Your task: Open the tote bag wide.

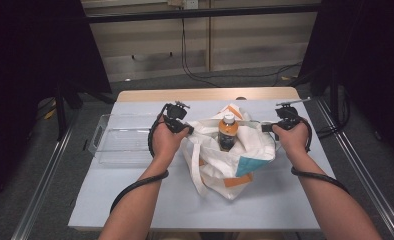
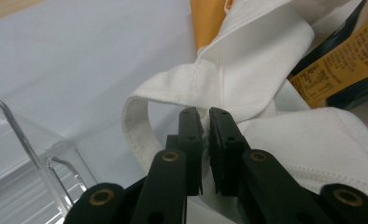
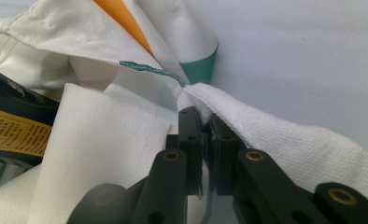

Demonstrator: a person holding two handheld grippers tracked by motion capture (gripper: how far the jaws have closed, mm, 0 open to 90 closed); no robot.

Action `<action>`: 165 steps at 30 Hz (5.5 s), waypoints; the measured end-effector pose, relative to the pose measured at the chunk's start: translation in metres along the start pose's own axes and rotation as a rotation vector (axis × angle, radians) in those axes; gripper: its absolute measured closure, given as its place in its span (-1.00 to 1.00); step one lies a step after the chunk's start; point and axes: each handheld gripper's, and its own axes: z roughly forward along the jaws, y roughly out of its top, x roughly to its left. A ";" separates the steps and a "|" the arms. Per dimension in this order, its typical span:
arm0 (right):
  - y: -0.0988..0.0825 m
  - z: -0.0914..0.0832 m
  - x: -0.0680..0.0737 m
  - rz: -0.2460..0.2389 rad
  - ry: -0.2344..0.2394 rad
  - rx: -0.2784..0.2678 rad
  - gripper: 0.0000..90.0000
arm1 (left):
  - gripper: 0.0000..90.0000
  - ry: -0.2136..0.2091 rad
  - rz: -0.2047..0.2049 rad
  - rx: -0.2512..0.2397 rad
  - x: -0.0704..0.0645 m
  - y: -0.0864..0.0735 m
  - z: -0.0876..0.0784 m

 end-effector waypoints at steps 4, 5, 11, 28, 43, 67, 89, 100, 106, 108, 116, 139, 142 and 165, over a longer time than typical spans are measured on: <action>-0.004 0.003 0.000 -0.003 -0.003 0.001 0.90 | 0.87 -0.003 -0.002 0.014 0.001 -0.003 0.004; -0.004 0.003 0.000 -0.005 0.002 0.000 0.90 | 0.87 -0.005 -0.015 0.005 0.000 -0.004 0.005; -0.007 0.003 0.001 0.005 0.001 -0.012 0.88 | 0.85 0.000 -0.003 -0.002 -0.001 -0.005 0.003; -0.005 -0.021 0.012 -0.033 -0.026 -0.060 0.20 | 0.07 0.011 -0.028 -0.091 -0.013 0.004 -0.027; -0.009 -0.036 0.022 -0.049 -0.034 -0.072 -0.14 | -0.34 0.010 -0.083 -0.139 -0.025 -0.003 -0.040; -0.033 -0.030 0.024 -0.050 -0.026 -0.032 0.39 | 0.35 -0.017 -0.113 -0.061 -0.027 -0.026 -0.034; -0.036 -0.032 0.025 -0.069 -0.031 -0.060 0.67 | 0.96 0.054 -0.082 -0.035 -0.026 -0.026 -0.036; -0.046 -0.028 0.020 -0.032 -0.017 -0.061 0.76 | 1.00 0.111 -0.056 0.027 -0.022 -0.036 -0.022; -0.050 -0.025 0.022 -0.054 -0.043 -0.040 0.77 | 1.00 0.065 -0.077 -0.013 -0.018 -0.043 -0.024; -0.046 -0.027 0.028 -0.109 -0.076 -0.035 0.78 | 1.00 0.068 -0.077 -0.023 -0.020 -0.041 -0.025; -0.040 -0.037 0.029 -0.099 -0.034 -0.058 0.86 | 0.85 0.052 -0.082 -0.066 -0.023 -0.036 -0.035; -0.040 -0.038 0.035 -0.107 -0.060 -0.055 0.85 | -0.38 0.088 -0.163 -0.113 -0.026 -0.018 -0.056; -0.038 -0.039 0.036 -0.113 -0.061 -0.050 0.85 | -0.46 0.102 -0.184 -0.115 -0.021 -0.019 -0.060; -0.035 -0.040 0.039 -0.119 -0.062 -0.055 0.85 | -0.43 0.019 -0.190 -0.133 -0.031 -0.006 -0.049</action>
